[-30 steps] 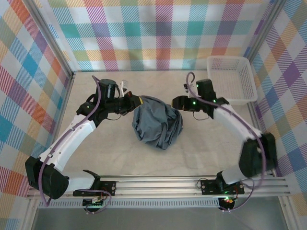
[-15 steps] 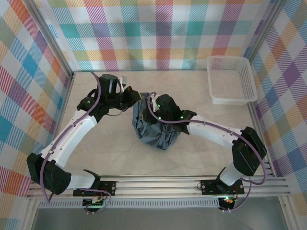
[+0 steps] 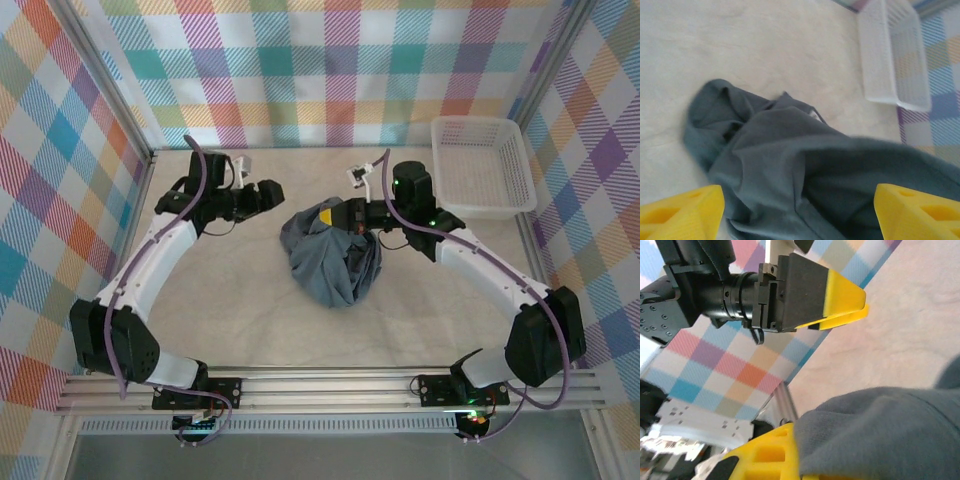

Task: Fold the inside-out t-shirt

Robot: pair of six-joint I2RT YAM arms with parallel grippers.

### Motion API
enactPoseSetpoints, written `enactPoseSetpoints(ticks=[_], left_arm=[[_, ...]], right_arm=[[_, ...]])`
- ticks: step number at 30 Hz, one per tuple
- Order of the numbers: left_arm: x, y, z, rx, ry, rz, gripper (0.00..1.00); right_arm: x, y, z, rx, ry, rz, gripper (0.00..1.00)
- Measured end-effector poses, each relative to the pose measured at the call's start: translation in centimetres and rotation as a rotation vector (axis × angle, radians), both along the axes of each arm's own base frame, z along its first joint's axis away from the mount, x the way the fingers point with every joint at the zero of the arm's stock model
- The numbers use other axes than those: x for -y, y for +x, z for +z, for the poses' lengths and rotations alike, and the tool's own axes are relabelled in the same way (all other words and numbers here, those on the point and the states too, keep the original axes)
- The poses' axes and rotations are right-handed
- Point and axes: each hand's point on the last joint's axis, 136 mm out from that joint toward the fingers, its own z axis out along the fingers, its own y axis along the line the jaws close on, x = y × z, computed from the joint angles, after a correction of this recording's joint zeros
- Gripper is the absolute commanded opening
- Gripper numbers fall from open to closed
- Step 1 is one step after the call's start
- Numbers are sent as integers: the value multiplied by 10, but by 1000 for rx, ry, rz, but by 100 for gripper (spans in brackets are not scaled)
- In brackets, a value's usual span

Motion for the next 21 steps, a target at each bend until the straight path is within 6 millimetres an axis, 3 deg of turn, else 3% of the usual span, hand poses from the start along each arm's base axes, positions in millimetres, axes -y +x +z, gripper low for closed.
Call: enactPoseSetpoints(ticks=[3, 7, 10, 15, 17, 19, 21], left_arm=[[13, -29, -5, 47, 21, -114, 85], [32, -54, -36, 72, 118, -255, 100], [37, -51, -64, 48, 198, -291, 100], [47, -19, -106, -38, 245, -297, 99], [57, -5, -115, -45, 227, -303, 88], [66, 2, -123, -54, 197, -301, 60], [72, 7, -122, -50, 150, -282, 10]], right_arm=[[-3, -9, -6, -44, 6, 81, 0], [-7, -17, -1, -75, 22, 164, 0], [-7, -24, 5, -83, 35, 206, 0], [-6, -29, 9, -80, 41, 238, 0], [-6, -30, 7, -85, 32, 238, 0], [-4, -28, 3, -87, 17, 223, 0], [0, -22, -2, -81, -9, 176, 0]])
